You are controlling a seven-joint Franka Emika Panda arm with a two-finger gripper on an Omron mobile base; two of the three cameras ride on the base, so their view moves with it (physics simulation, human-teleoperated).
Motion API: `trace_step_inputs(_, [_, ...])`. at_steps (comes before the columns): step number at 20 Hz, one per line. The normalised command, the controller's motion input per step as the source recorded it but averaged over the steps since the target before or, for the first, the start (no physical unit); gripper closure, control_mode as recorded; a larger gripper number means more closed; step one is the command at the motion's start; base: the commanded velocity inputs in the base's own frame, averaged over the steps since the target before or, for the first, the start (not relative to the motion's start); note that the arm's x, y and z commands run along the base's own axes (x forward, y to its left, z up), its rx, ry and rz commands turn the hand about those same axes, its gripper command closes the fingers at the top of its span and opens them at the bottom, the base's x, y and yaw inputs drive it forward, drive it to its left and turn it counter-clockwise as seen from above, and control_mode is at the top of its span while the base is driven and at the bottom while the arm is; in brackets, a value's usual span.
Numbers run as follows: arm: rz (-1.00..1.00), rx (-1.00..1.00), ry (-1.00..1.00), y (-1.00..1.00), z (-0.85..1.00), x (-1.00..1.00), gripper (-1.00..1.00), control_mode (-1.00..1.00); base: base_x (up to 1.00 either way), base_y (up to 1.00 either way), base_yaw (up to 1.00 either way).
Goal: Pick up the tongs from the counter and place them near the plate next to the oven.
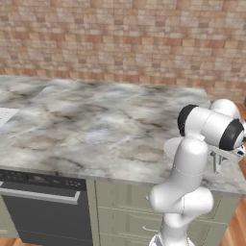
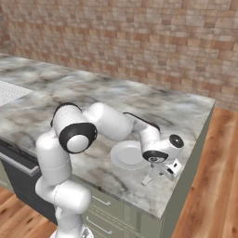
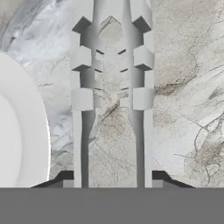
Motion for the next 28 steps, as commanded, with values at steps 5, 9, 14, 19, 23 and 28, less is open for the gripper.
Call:
trace_step_inputs(5, [-0.03, 0.0, -0.15, 0.02, -0.18, 0.22, -1.0, -1.0, 0.0, 0.0, 0.0])
trace_step_inputs(9, [0.0, 0.02, -0.16, 0.01, 0.0, 0.06, -1.0, -1.0, 0.0, 0.0, 0.0])
trace_step_inputs(14, [0.0, 0.01, -0.12, 0.22, 0.07, 0.03, -1.0, -1.0, 0.0, 0.0, 0.0])
trace_step_inputs(19, [0.0, -0.03, 0.0, 0.13, 0.71, 0.0, -1.0, -1.0, 0.0, 0.0, 0.0])
trace_step_inputs(23, [0.0, -0.19, 0.1, 0.0, 1.0, -0.14, -1.0, -1.0, 0.0, 0.0, 0.0])
trace_step_inputs(28, [-0.01, -0.19, 0.04, 0.06, 0.73, -0.86, -1.0, -1.0, 0.0, 0.0, 0.0])
